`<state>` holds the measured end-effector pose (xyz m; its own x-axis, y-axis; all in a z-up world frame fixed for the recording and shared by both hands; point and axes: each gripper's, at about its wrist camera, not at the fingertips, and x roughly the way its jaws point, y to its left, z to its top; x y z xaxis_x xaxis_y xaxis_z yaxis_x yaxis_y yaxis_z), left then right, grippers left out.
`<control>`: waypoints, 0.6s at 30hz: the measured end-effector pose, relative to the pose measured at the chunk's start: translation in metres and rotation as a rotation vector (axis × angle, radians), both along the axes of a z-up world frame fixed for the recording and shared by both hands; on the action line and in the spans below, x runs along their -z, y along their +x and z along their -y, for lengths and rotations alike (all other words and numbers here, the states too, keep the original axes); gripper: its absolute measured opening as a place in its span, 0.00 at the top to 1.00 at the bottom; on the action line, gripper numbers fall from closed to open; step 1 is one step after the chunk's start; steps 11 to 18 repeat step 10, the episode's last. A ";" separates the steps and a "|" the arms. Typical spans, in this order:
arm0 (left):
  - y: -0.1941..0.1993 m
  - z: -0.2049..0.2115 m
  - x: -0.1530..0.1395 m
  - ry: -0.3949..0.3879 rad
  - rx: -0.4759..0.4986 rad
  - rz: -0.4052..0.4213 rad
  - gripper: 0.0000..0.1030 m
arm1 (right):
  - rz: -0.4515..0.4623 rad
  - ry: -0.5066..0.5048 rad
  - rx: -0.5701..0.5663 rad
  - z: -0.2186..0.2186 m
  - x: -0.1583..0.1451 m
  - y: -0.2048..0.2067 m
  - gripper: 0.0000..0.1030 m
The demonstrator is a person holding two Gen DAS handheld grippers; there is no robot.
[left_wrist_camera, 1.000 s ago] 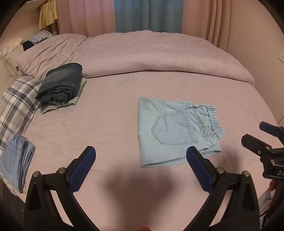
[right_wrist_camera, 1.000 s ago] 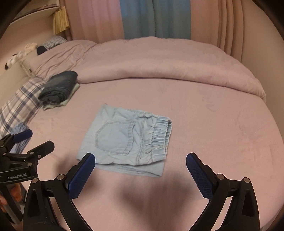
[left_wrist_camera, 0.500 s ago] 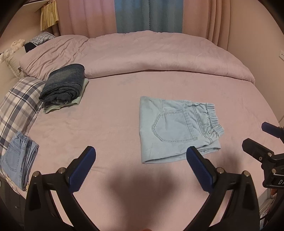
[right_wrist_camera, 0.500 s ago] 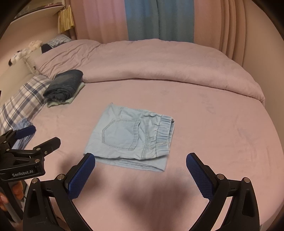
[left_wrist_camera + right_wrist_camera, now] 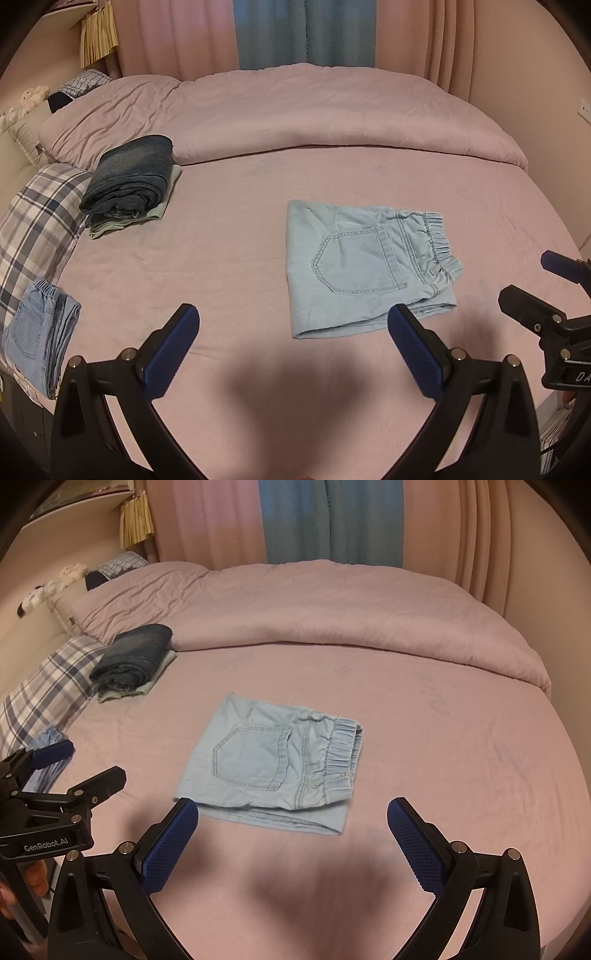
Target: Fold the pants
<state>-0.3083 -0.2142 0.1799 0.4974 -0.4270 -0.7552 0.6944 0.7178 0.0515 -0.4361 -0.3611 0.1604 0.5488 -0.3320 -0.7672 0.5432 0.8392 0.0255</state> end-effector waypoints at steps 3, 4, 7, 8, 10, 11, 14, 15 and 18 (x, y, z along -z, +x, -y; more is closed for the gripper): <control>-0.001 0.000 0.000 0.004 0.004 0.005 0.01 | -0.002 0.000 0.002 -0.002 0.001 -0.001 0.01; -0.001 0.000 0.000 0.004 0.005 0.005 0.01 | -0.001 0.000 0.002 -0.002 0.001 -0.001 0.01; -0.001 0.001 0.001 0.008 0.001 0.006 0.01 | 0.000 -0.001 0.001 -0.002 0.001 -0.001 0.01; -0.001 0.001 0.001 0.009 -0.001 0.005 0.01 | -0.001 0.000 0.000 -0.001 0.001 -0.001 0.01; 0.000 0.001 0.000 0.010 0.002 0.006 0.01 | 0.000 0.001 0.000 -0.002 0.000 -0.002 0.01; 0.000 0.001 0.000 0.010 0.002 0.006 0.01 | 0.000 0.001 0.000 -0.002 0.000 -0.002 0.01; 0.000 0.001 0.000 0.010 0.002 0.006 0.01 | 0.000 0.001 0.000 -0.002 0.000 -0.002 0.01; 0.000 0.001 0.000 0.010 0.002 0.006 0.01 | 0.000 0.001 0.000 -0.002 0.000 -0.002 0.01; 0.000 0.001 0.000 0.010 0.002 0.006 0.01 | 0.000 0.001 0.000 -0.002 0.000 -0.002 0.01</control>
